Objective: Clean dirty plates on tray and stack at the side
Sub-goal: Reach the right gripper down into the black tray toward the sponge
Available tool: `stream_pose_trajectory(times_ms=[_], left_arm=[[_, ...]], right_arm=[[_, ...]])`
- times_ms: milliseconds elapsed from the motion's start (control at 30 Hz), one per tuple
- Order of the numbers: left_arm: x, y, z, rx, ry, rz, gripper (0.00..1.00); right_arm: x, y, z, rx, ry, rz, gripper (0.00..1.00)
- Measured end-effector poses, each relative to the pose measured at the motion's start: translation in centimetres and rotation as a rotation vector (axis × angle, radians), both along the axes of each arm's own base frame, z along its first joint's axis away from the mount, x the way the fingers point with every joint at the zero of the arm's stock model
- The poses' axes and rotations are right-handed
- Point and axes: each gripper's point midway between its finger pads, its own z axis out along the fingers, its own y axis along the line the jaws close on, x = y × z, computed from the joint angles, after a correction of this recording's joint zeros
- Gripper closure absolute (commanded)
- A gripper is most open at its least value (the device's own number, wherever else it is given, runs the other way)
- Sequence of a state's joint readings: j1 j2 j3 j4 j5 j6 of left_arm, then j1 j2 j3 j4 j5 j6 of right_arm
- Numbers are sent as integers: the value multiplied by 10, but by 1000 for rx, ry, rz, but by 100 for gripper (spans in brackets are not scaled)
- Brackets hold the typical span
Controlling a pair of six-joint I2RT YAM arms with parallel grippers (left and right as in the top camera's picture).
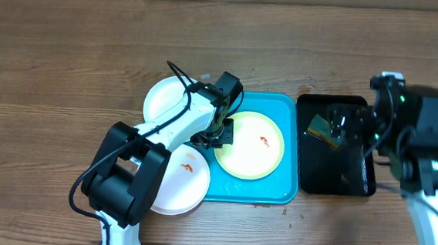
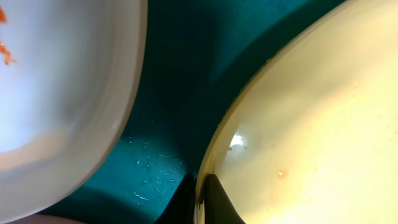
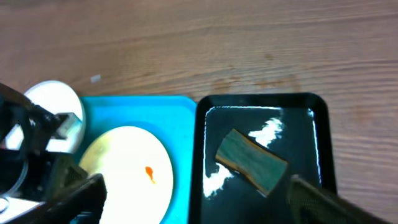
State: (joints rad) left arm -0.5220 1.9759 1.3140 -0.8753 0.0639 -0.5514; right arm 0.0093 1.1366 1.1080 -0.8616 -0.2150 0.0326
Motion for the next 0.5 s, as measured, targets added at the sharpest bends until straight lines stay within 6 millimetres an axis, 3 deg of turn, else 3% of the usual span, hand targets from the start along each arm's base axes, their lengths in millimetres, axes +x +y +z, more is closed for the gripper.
stream_pose_trajectory(times_ms=[133, 333, 500], left_arm=[[2, -1, 0, -5, -8, 0, 94], [2, -1, 0, -4, -10, 0, 92], [3, 0, 0, 1, -15, 0, 89]], right_arm=[[12, -8, -37, -42, 126, -30, 18], [24, -22, -114, -130, 356, -43, 18], [31, -33, -153, -204, 435, -43, 19]])
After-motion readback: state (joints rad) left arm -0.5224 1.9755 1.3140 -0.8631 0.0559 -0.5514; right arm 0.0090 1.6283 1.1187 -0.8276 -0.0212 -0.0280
